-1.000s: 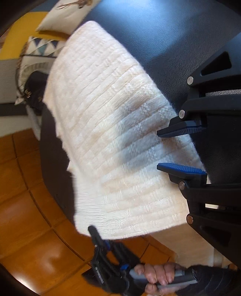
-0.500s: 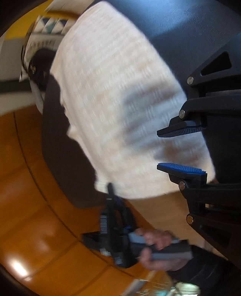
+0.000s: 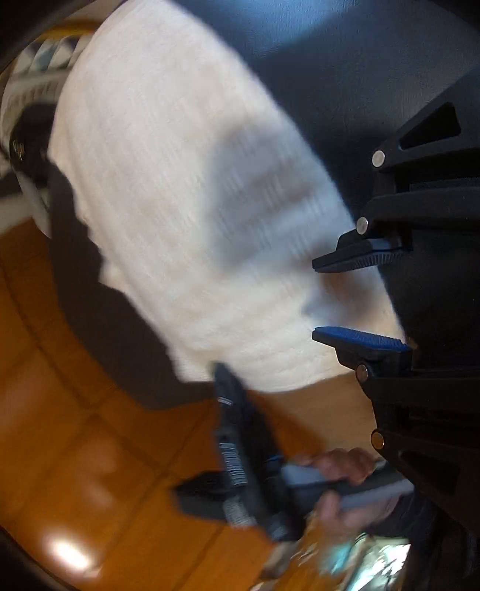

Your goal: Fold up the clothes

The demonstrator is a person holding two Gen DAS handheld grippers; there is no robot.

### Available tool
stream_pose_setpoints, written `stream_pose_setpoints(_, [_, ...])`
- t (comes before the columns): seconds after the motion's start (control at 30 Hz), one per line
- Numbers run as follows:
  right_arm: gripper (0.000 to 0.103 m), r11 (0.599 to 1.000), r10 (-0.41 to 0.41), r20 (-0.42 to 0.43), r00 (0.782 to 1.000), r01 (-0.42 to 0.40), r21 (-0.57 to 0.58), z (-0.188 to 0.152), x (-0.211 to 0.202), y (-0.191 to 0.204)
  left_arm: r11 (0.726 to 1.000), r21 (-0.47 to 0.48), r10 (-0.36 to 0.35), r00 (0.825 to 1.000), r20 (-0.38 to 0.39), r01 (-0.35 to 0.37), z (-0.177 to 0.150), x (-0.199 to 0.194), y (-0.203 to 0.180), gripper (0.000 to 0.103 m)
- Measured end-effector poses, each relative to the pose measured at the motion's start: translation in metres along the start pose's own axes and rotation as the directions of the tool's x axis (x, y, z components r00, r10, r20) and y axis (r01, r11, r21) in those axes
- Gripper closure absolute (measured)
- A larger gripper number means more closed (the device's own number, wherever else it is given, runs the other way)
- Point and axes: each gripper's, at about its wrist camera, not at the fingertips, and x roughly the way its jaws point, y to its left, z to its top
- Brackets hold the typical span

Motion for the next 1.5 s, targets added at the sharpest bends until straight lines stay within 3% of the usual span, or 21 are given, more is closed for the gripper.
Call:
stream_pose_setpoints(0.17, [0.071, 0.979, -0.027, 0.206, 0.978, -0.016, 0.202, 0.034, -0.074, -0.105, 0.996, 0.082, -0.023, 0.999, 0.040, 0.019, 0.006, -0.014, -0.016, 0.080])
stream_pose_setpoints(0.37, [0.061, 0.983, 0.005, 0.173, 0.985, -0.036, 0.179, 0.120, -0.112, -0.210, 0.979, 0.185, -0.082, 0.995, -0.056, 0.091, 0.003, 0.017, -0.064, 0.080])
stream_pose_setpoints(0.53, [0.061, 0.986, 0.124, 0.065, 0.990, -0.130, 0.101, 0.164, -0.108, -0.257, 0.972, 0.233, -0.007, 0.993, -0.120, 0.034, -0.010, 0.051, -0.084, 0.080])
stream_pose_setpoints(0.67, [0.061, 0.988, 0.152, -0.085, 0.985, -0.148, 0.052, 0.183, -0.073, -0.277, 0.970, 0.243, 0.015, 0.992, -0.123, 0.015, -0.007, 0.063, -0.092, 0.080])
stream_pose_setpoints(0.8, [0.061, 0.984, 0.170, -0.224, 0.960, -0.176, -0.010, 0.180, -0.051, -0.282, 0.967, 0.256, 0.043, 0.991, -0.125, -0.009, -0.005, 0.070, -0.096, 0.080])
stream_pose_setpoints(1.0, [0.066, 0.931, 0.227, -0.409, 0.884, -0.321, -0.175, 0.157, -0.045, -0.254, 0.947, 0.313, 0.108, 0.988, -0.114, -0.068, -0.007, 0.074, -0.108, 0.080])
stream_pose_setpoints(1.1, [0.068, 0.916, 0.192, -0.436, 0.879, -0.320, -0.242, 0.147, -0.041, -0.246, 0.938, 0.335, 0.138, 0.984, -0.111, -0.093, -0.006, 0.076, -0.112, 0.080])
stream_pose_setpoints(1.13, [0.068, 0.928, 0.135, -0.411, 0.901, -0.261, -0.266, 0.147, -0.036, -0.249, 0.938, 0.333, 0.140, 0.984, -0.112, -0.096, -0.006, 0.076, -0.112, 0.080])
stream_pose_setpoints(1.23, [0.072, 0.940, 0.110, -0.387, 0.915, -0.222, -0.258, 0.147, -0.036, -0.254, 0.941, 0.322, 0.144, 0.983, -0.117, -0.099, -0.005, 0.075, -0.111, 0.080])
stream_pose_setpoints(1.3, [0.074, 0.920, 0.071, -0.432, 0.899, -0.227, -0.321, 0.135, -0.043, -0.238, 0.941, 0.322, 0.148, 0.982, -0.117, -0.103, -0.005, 0.075, -0.110, 0.079])
stream_pose_setpoints(1.37, [0.074, 0.875, 0.146, -0.473, 0.869, -0.337, -0.348, 0.125, -0.060, -0.219, 0.939, 0.326, 0.154, 0.981, -0.115, -0.109, -0.005, 0.075, -0.110, 0.079])
stream_pose_setpoints(1.4, [0.074, 0.871, 0.150, -0.479, 0.865, -0.345, -0.350, 0.123, -0.061, -0.218, 0.937, 0.331, 0.159, 0.981, -0.114, -0.113, -0.005, 0.076, -0.111, 0.079])
stream_pose_setpoints(1.5, [0.072, 0.934, 0.063, -0.491, 0.869, -0.225, -0.279, 0.116, -0.043, -0.246, 0.931, 0.343, 0.175, 0.978, -0.113, -0.127, -0.003, 0.076, -0.116, 0.079])
